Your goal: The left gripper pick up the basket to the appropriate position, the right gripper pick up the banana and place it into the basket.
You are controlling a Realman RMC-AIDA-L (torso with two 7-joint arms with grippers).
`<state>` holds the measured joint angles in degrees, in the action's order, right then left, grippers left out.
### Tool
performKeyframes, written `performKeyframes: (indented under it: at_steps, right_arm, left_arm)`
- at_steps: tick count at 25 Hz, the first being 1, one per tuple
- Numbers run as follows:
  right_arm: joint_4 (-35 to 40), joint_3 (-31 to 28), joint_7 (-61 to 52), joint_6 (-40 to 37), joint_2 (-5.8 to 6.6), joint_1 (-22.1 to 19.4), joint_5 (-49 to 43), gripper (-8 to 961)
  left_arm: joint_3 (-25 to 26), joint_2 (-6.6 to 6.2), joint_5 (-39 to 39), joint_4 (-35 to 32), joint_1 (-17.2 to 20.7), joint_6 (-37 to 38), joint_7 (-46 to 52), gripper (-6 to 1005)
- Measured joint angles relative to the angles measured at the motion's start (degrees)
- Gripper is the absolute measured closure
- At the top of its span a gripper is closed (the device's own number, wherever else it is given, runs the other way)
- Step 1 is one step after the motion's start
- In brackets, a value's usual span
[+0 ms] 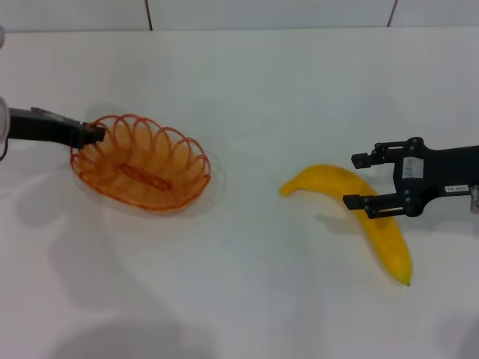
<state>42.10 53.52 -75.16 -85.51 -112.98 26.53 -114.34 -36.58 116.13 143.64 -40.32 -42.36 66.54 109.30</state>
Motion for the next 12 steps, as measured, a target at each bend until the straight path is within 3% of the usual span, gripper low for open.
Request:
performKeyframes:
  at_steps: [12]
  right_arm:
    - [0.0,-0.11,0.03,-0.01,-0.52,0.81,-1.15,196]
  left_arm:
    - [0.27,0.08,-9.89,2.88,0.35,-0.18,-4.46,822]
